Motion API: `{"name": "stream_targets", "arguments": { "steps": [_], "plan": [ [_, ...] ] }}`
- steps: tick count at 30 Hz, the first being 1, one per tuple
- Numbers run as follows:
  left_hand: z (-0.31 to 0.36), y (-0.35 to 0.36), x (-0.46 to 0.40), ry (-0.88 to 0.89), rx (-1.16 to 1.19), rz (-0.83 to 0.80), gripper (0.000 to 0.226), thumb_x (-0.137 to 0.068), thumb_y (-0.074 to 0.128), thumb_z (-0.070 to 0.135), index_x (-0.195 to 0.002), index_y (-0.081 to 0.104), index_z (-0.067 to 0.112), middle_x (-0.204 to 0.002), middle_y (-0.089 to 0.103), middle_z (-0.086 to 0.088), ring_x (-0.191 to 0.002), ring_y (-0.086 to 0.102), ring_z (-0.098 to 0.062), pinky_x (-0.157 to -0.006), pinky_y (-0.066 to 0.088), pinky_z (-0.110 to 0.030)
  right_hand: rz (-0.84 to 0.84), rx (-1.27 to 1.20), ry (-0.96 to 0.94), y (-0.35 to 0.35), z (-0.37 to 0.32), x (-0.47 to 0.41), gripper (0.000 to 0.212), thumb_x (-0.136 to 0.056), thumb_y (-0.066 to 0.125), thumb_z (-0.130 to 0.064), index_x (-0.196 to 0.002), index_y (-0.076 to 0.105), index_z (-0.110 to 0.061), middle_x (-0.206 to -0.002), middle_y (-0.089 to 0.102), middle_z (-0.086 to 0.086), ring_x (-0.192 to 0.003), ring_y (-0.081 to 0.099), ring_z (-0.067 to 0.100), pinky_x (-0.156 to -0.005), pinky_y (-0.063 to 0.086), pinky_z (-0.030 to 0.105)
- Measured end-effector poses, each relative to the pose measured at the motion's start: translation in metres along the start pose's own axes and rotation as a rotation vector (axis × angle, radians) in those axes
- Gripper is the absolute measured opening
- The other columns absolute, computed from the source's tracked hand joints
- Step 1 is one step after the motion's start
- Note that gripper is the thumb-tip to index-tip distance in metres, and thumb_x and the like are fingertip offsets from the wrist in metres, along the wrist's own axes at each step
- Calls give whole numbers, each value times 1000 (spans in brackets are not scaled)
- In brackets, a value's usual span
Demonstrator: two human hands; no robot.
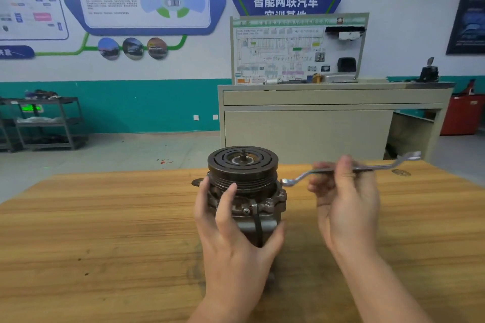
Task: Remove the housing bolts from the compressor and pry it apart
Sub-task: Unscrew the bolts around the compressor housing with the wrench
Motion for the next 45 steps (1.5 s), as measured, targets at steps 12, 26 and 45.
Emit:
{"name": "stream_targets", "arguments": {
  "steps": [12, 26, 45],
  "plan": [
    [9, 5, 0, -134, -25, -20, 98, -58, 79, 50, -138, 29, 20, -142, 29, -26, -133, 34, -44, -101, 42, -60, -430, 535, -668, 20, -19, 37, 9, -99, 55, -31, -104, 56, -38, -85, 61, -11, -62, 64, 8, -55, 52, 29],
    [4, 1, -5, -203, -22, -74, 104, -53, 88, 33, -137, 27, 27, -141, 28, -19, -133, 33, -37, -106, 30, -41, 35, 108, -40, 11, 11, 32, 13, -100, 35, -13, -94, 43, -20, -65, 62, 2, -41, 47, 15, -41, 38, 20],
    [-39, -8, -15, -603, 589, -21, 58, -80, 56, 61, -130, 37, 40, -131, 45, 10, -118, 44, 9, -87, 35, 0, -451, 513, -627, 31, -19, 51, 11, -96, 58, -33, -95, 63, -24, -74, 65, -4, -61, 65, 7, -56, 52, 19]
  ]
}}
Point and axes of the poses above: each hand's wrist, its own x-axis away from the middle knuckle, its own y-axis out of the palm, z = x × y, the point moved 5 cm from there along -x, towards the middle knuckle
